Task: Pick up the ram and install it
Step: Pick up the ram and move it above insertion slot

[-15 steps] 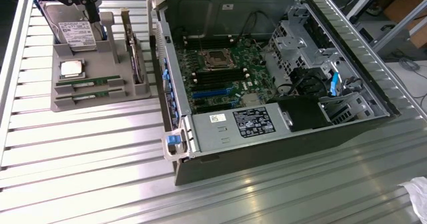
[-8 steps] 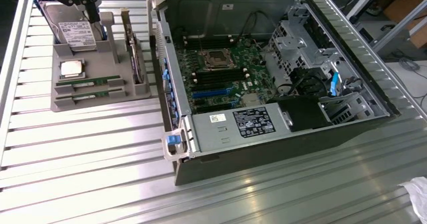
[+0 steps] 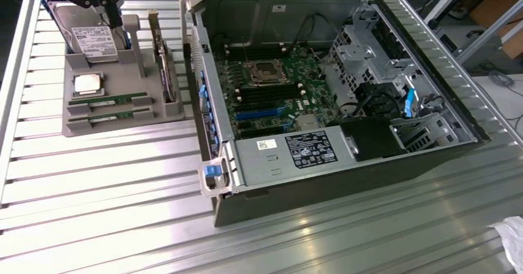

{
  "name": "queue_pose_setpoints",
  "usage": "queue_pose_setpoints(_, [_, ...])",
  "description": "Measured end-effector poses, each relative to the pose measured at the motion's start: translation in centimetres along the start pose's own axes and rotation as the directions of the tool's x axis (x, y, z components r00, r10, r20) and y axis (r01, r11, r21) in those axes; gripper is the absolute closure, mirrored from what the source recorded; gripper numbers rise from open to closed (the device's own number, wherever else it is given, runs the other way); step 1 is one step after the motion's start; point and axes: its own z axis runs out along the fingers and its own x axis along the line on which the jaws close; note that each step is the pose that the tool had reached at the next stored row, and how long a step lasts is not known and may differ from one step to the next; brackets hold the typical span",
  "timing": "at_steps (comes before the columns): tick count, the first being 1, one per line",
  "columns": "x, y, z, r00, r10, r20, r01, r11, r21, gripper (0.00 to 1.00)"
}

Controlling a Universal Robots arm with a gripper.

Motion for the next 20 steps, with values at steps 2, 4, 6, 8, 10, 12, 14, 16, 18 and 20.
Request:
queue_pose_setpoints(2, [0.0, 0.0, 0.0, 0.9998, -0.019, -0.0009, 0.019, 0.9998, -0.0003, 0.89])
queue_pose_setpoints(4, [0.0, 0.0, 0.0, 0.9993, -0.036, -0.0016, 0.036, 0.9993, -0.0005, 0.89])
queue_pose_setpoints(6, [0.0, 0.0, 0.0, 0.9984, -0.057, -0.0025, 0.057, 0.9984, -0.0009, 0.89])
queue_pose_setpoints(8, [0.0, 0.0, 0.0, 0.9976, -0.069, -0.003, 0.069, 0.9976, -0.0011, 0.89])
queue_pose_setpoints(10, [0.0, 0.0, 0.0, 0.997, -0.078, -0.0033, 0.078, 0.997, -0.0013, 0.89])
queue_pose_setpoints(12, [0.0, 0.0, 0.0, 0.9961, -0.088, -0.0037, 0.088, 0.9962, -0.0015, 0.89])
queue_pose_setpoints(14, [0.0, 0.0, 0.0, 0.9954, -0.096, -0.004, 0.096, 0.9954, -0.0017, 0.89])
queue_pose_setpoints(16, [0.0, 0.0, 0.0, 0.994, -0.109, -0.0046, 0.109, 0.994, -0.002, 0.89])
queue_pose_setpoints(18, [0.0, 0.0, 0.0, 0.9923, -0.124, -0.0052, 0.124, 0.9923, -0.0023, 0.89])
queue_pose_setpoints(20, [0.0, 0.0, 0.0, 0.9895, -0.144, -0.0061, 0.144, 0.9896, -0.0026, 0.89])
